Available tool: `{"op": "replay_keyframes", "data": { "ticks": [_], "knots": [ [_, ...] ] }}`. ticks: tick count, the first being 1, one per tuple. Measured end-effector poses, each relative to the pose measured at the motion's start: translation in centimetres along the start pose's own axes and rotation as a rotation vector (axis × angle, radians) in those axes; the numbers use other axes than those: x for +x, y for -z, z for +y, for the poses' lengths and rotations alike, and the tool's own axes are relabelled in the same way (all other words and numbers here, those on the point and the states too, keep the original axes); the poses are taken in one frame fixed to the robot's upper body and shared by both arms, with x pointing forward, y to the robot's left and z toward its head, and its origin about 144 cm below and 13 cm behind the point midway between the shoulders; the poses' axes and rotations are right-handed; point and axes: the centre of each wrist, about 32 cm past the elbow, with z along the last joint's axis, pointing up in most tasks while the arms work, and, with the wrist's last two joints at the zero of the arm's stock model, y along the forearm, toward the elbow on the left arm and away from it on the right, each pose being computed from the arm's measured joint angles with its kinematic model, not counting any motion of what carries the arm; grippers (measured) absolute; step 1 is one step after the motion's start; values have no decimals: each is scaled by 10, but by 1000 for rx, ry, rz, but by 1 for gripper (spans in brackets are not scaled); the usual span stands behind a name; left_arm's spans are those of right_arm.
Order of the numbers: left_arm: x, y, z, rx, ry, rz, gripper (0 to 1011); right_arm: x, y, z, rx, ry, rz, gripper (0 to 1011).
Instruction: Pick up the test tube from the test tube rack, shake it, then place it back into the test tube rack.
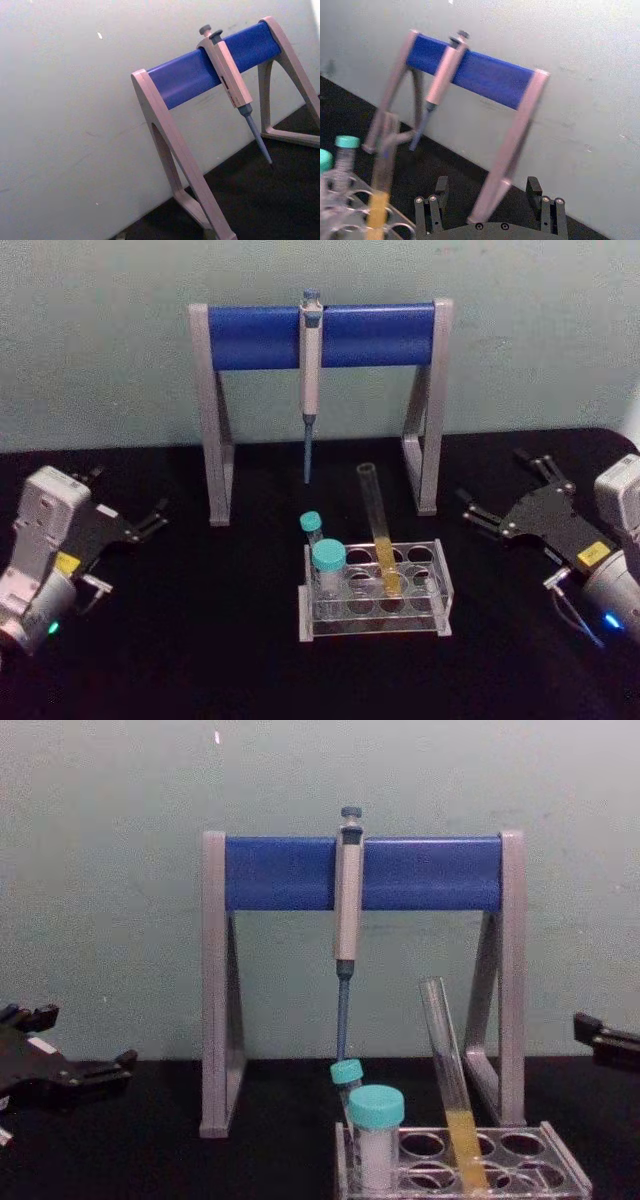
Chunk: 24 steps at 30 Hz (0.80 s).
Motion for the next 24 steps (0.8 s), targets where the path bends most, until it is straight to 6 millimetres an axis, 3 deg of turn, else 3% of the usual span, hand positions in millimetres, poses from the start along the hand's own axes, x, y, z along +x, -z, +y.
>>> {"op": "replay_keyframes", "data": {
  "ticks": [24],
  "knots": [
    [0,0,0,0,0,0,1001,-15,-10,32,29,-280,133,1000]
  ]
}}
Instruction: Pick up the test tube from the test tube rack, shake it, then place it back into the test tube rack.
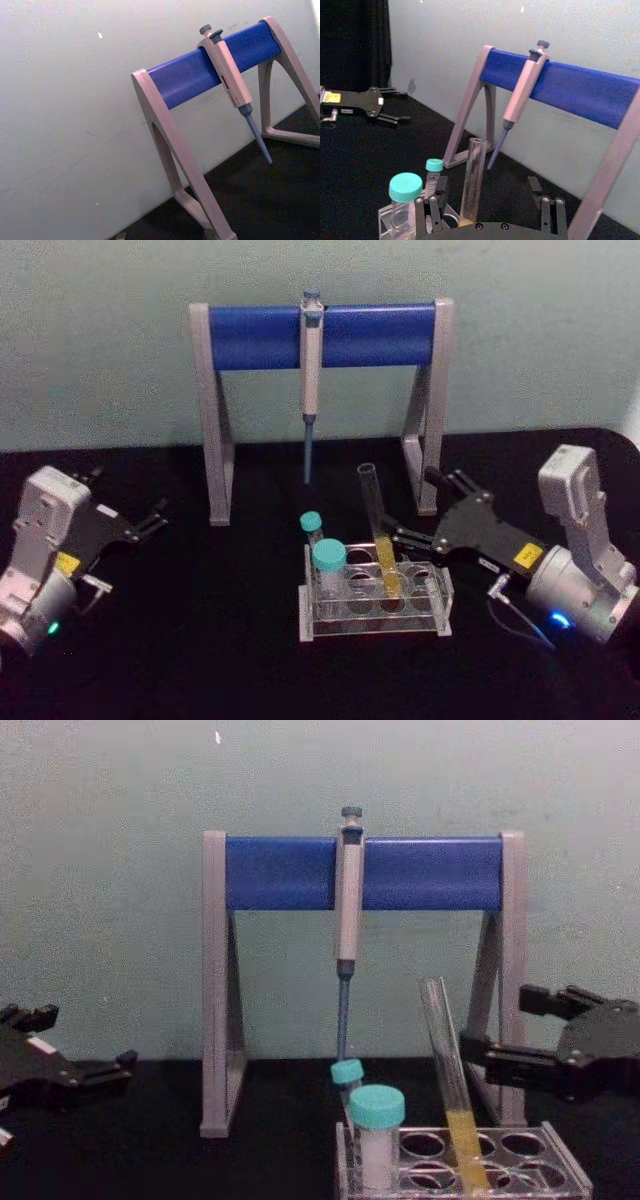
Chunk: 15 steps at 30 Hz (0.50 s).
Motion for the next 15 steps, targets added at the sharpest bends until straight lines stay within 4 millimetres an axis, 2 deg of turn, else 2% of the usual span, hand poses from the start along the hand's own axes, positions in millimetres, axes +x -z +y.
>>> {"op": "replay_keyframes", "data": {
  "ticks": [15],
  "knots": [
    [0,0,0,0,0,0,1001,6,-7,23,-56,-67,83,1000]
  ]
}}
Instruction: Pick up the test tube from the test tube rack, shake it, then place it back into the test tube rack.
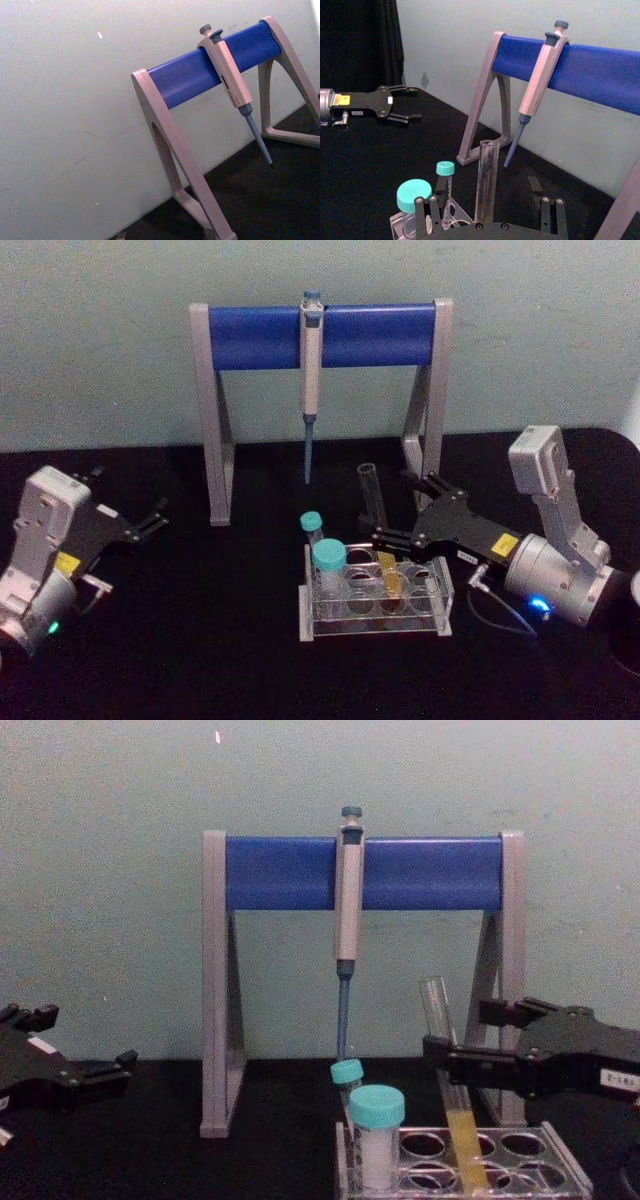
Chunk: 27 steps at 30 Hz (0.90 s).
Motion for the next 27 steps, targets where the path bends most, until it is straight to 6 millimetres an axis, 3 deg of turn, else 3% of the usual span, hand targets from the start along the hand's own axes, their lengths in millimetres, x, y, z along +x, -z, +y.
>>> {"op": "replay_keyframes", "data": {
  "ticks": [27],
  "knots": [
    [0,0,0,0,0,0,1001,8,-4,15,-66,-14,36,1000]
  ]
}}
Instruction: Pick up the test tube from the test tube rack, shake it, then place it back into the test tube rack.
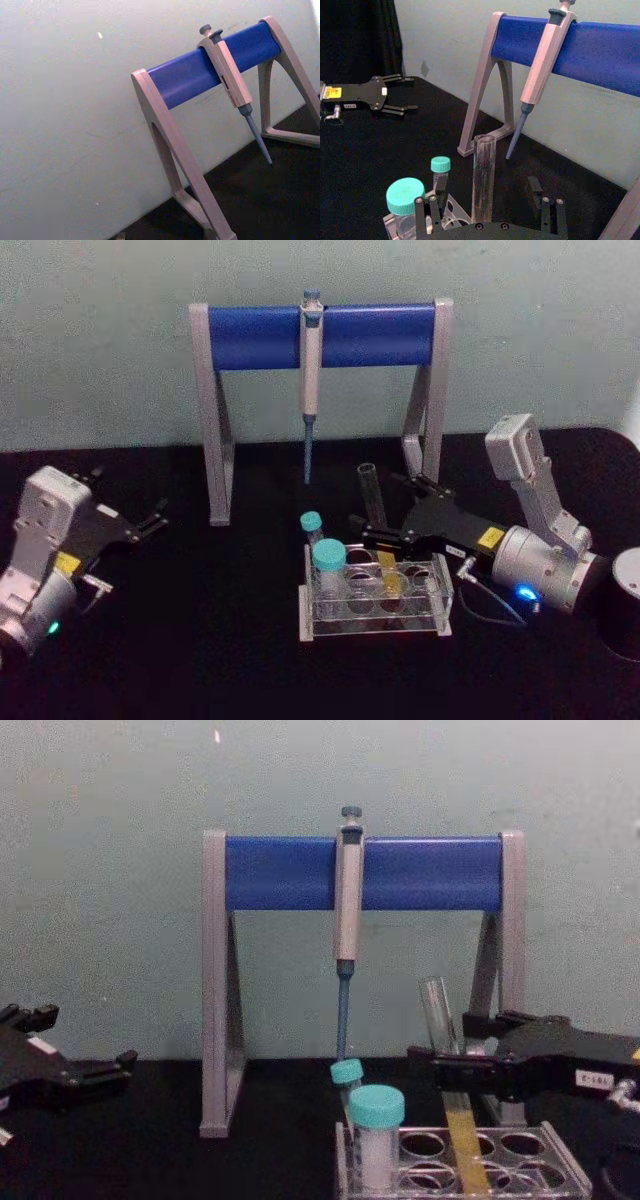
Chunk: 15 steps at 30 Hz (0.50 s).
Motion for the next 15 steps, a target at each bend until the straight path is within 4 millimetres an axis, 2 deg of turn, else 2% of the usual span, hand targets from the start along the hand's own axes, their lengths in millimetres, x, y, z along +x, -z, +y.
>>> {"op": "replay_keyframes", "data": {
  "ticks": [15],
  "knots": [
    [0,0,0,0,0,0,1001,-1,1,1,-3,2,-16,1000]
  ]
}}
